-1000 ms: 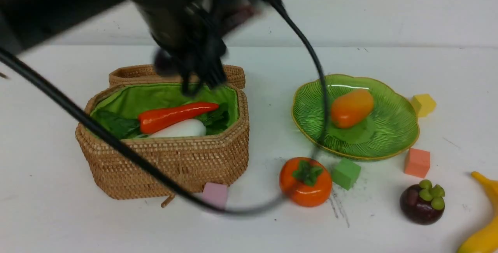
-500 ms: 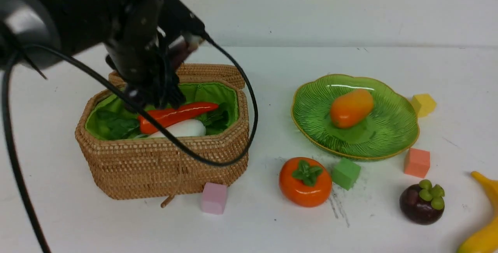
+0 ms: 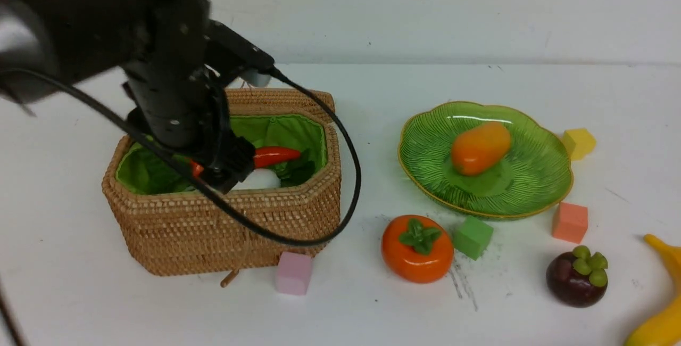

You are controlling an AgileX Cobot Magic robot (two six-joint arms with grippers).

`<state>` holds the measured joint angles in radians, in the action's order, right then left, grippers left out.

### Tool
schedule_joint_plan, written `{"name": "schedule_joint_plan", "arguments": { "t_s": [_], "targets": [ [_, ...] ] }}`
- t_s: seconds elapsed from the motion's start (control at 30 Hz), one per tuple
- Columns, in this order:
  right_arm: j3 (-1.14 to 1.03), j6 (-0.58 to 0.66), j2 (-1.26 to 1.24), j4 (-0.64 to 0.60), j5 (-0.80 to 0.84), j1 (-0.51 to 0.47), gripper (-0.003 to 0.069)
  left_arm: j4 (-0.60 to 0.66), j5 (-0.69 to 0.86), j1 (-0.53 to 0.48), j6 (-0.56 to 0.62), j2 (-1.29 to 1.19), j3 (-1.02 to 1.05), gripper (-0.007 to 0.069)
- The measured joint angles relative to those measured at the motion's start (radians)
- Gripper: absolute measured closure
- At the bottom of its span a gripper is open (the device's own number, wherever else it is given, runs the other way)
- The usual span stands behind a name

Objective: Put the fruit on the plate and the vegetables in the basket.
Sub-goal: Use the right arm to grab a banana and put it into the right plate

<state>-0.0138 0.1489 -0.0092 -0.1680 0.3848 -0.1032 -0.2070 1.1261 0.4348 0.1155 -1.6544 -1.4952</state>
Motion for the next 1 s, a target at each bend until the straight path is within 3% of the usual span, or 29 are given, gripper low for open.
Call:
{"name": "schedule_joint_plan", "arguments": {
  "t_s": [0.1,0.23,0.37,0.4,0.5,0.6,0.73,0.93,1.0],
  "targets": [
    [0.0,0.0,0.0,0.0,0.0,0.0,0.0417,0.097,0.083,0.0,0.026,0.125,0.004,0.0011],
    [0.0,0.0,0.0,0.0,0.0,0.0,0.0417,0.207,0.111,0.0,-0.012,0.378,0.049,0.0127],
    [0.0,0.0,0.0,0.0,0.0,0.0,0.0417,0.267,0.121,0.0,-0.082,0.672,0.148,0.0313],
    [0.0,0.0,0.0,0.0,0.0,0.0,0.0417,0.27,0.121,0.0,-0.085,0.672,0.155,0.0323],
    [0.0,0.0,0.0,0.0,0.0,0.0,0.0417,0.32,0.121,0.0,-0.116,0.914,0.315,0.0519],
    [0.0,0.0,0.0,0.0,0.0,0.0,0.0417,0.346,0.121,0.0,-0.116,1.097,0.472,0.0638],
    [0.0,0.0,0.0,0.0,0.0,0.0,0.0417,0.379,0.048,0.0,-0.174,1.324,0.678,0.0638],
    [0.0,0.0,0.0,0.0,0.0,0.0,0.0417,0.436,-0.267,0.0,-0.315,1.62,0.933,0.0638],
    [0.0,0.0,0.0,0.0,0.0,0.0,0.0417,0.462,-0.304,0.0,-0.339,1.659,0.963,0.0638]
  ]
}}
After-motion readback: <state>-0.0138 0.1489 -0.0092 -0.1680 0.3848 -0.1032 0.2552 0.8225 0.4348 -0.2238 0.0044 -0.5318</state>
